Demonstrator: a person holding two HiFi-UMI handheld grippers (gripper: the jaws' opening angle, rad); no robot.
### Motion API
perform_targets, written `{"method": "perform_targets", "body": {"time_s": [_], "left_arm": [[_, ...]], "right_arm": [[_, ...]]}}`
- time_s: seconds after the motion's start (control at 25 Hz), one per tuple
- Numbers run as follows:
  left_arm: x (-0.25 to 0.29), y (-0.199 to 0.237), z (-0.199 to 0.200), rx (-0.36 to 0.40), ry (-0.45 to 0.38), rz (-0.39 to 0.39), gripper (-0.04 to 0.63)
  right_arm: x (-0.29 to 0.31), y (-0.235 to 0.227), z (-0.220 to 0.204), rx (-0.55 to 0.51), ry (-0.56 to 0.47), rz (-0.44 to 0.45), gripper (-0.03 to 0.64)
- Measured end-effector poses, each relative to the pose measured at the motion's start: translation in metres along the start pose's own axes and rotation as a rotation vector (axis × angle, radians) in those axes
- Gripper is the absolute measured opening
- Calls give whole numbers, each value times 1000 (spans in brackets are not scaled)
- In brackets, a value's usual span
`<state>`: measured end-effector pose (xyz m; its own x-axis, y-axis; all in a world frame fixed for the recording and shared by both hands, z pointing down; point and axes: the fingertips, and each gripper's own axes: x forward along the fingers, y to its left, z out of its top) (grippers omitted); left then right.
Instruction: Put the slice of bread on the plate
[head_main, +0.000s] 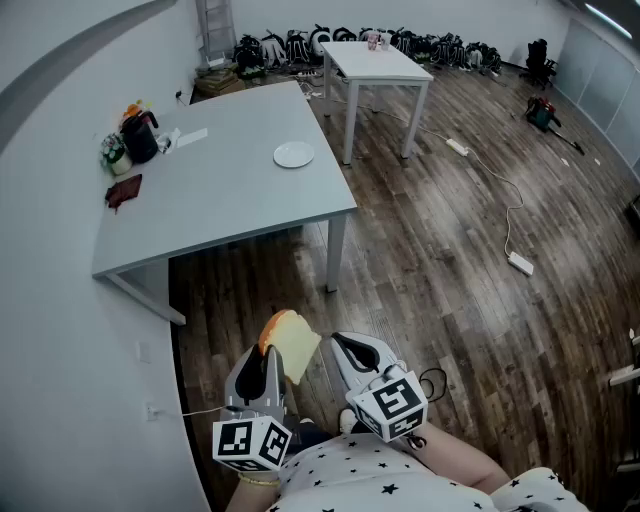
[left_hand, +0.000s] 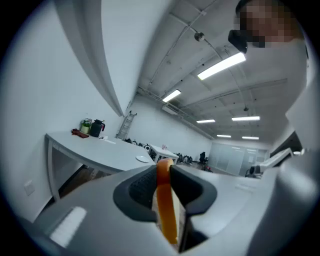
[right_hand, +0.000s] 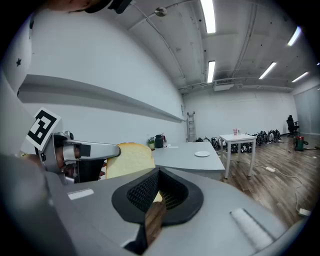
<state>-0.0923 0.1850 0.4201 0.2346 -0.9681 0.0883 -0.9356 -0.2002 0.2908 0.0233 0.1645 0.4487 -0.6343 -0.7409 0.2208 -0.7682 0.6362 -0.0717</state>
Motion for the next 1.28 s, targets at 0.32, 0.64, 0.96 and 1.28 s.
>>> {"method": "perform_targets", "body": {"time_s": [0.32,0.64,0.96,1.28], "left_arm": [[-7,-15,-4,8,36,-32,87],[-14,-9,2,11,36,-32,87],[-23,21,4,27,61,-33,87],[-26,49,6,27,77,-67,87]], "right_arm": [[-17,20,-7,-3,19,-1,-2],[-18,27,0,33,2,3,-2],[0,55,0,40,6,8,-2],[21,80,1,48,8,-7,-2]]}}
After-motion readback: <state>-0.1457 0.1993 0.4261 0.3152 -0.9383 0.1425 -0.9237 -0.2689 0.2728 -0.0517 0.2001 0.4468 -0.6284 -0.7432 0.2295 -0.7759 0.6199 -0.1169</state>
